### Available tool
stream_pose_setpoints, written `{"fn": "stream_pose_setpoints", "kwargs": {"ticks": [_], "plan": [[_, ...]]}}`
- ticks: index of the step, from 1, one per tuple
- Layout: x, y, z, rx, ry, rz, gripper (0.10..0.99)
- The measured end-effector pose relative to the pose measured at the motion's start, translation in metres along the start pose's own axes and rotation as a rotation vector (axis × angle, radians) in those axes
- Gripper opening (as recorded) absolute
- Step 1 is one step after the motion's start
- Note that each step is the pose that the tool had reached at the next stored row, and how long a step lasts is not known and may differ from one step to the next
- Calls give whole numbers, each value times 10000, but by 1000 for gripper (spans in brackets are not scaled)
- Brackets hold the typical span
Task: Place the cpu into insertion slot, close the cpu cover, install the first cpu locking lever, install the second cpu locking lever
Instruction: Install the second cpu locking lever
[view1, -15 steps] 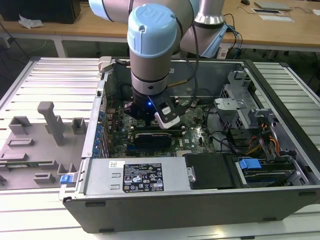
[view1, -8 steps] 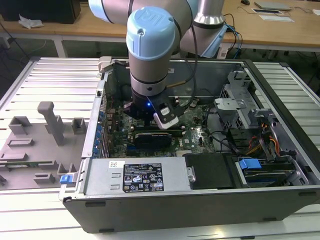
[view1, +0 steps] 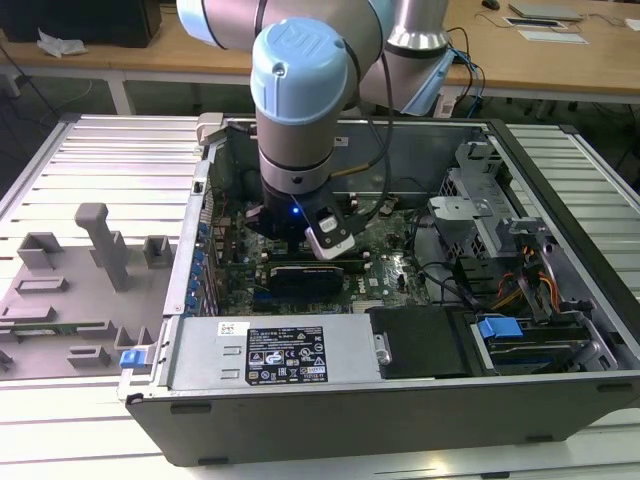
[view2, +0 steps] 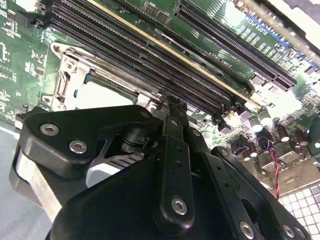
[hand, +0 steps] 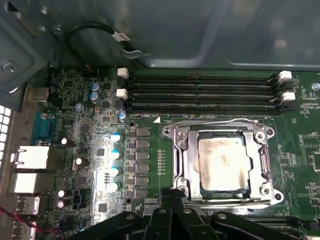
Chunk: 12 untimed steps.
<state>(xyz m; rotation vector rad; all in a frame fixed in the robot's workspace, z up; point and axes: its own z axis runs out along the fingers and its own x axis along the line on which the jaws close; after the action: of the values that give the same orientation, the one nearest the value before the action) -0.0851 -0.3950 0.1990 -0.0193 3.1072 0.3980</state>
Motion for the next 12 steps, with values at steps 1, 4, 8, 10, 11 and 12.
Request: {"fn": "stream_pose_setpoints", "kwargs": {"ticks": [1, 4, 8, 10, 11, 12], "plan": [[3, 2, 7, -20, -1, 1, 106], [11, 2, 21, -62, 0, 0, 106], [13, 0, 13, -64, -1, 0, 106], [11, 5, -7, -67, -3, -2, 106], [11, 8, -19, -65, -1, -2, 106], [11, 11, -31, -64, -1, -2, 106]]}}
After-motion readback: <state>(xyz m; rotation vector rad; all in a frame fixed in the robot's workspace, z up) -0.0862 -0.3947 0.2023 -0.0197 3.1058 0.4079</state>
